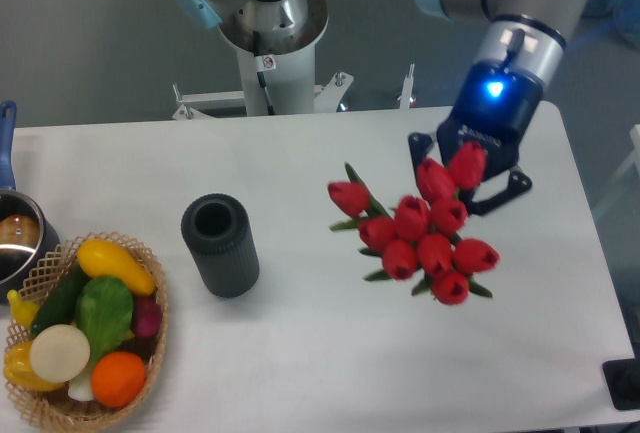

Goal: Pick up the flowers from the vase
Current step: 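Carry the tulips away from the vase and lower them over the table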

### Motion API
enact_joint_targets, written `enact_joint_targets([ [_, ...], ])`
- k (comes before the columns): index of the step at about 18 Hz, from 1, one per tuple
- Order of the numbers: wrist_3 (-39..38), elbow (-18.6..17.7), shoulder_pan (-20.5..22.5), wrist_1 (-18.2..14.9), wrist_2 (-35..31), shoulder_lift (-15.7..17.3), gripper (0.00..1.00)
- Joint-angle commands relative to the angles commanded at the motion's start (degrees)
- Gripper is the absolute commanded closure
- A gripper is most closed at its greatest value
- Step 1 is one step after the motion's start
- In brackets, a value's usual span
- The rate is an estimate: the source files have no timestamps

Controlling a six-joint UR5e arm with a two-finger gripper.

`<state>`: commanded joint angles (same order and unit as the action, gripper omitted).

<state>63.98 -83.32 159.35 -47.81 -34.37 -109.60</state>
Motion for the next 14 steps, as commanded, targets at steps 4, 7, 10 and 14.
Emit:
enact_joint_targets([
  [4, 1.7, -1.7, 0.0, 0.0, -0.6, 0.3, 0.94],
  [7, 3.3, -3.0, -0.1, -0.5, -4.2, 1.0, 0.94],
  [10, 3.3, -2.3, -2.3, -4.7, -13.9, 2.4, 0.94],
  [14, 3.3, 3.7, -4.4, -16.1, -23.4, 2.3, 0.94],
])
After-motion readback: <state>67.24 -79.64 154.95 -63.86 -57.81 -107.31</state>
